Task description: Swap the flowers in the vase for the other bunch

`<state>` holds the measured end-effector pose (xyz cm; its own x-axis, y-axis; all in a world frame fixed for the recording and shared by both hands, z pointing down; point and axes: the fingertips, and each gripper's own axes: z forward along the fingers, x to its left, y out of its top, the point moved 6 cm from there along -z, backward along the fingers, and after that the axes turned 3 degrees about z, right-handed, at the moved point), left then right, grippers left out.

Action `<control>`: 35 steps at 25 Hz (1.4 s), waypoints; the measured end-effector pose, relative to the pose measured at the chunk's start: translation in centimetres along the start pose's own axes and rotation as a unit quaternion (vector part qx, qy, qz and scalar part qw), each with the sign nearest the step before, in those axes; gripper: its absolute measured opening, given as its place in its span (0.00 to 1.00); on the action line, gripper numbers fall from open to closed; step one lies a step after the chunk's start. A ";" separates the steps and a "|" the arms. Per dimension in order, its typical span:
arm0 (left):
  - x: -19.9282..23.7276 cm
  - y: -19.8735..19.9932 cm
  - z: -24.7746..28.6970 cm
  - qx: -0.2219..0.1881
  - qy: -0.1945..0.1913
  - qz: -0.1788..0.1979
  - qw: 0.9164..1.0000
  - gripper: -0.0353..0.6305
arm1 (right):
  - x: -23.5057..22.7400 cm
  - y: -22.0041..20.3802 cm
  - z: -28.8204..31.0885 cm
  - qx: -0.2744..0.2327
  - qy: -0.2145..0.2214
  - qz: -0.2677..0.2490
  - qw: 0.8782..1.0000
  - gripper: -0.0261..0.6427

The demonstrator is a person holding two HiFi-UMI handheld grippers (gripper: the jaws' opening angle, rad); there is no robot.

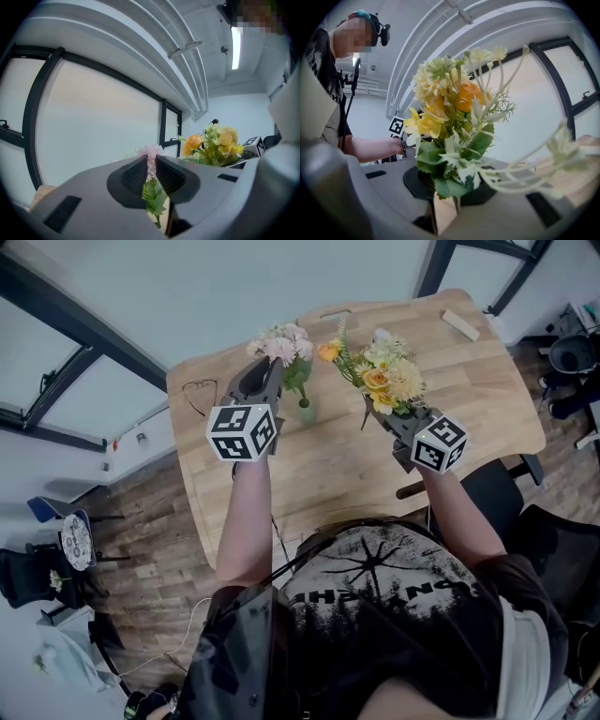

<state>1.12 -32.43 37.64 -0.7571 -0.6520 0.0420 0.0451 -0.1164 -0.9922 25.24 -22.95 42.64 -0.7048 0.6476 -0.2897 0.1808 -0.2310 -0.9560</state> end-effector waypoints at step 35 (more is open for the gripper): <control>3.8 -1.8 -10.1 0.001 0.071 -0.051 0.996 0.15 | 3.1 -0.5 4.7 0.015 0.057 0.006 0.998 0.14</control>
<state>-8.38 -27.14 38.36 -0.8419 -0.5247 0.1258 -0.0360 -0.1780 -0.9834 19.72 -24.25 42.45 -0.6198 0.7224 -0.3065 0.1668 -0.2604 -0.9510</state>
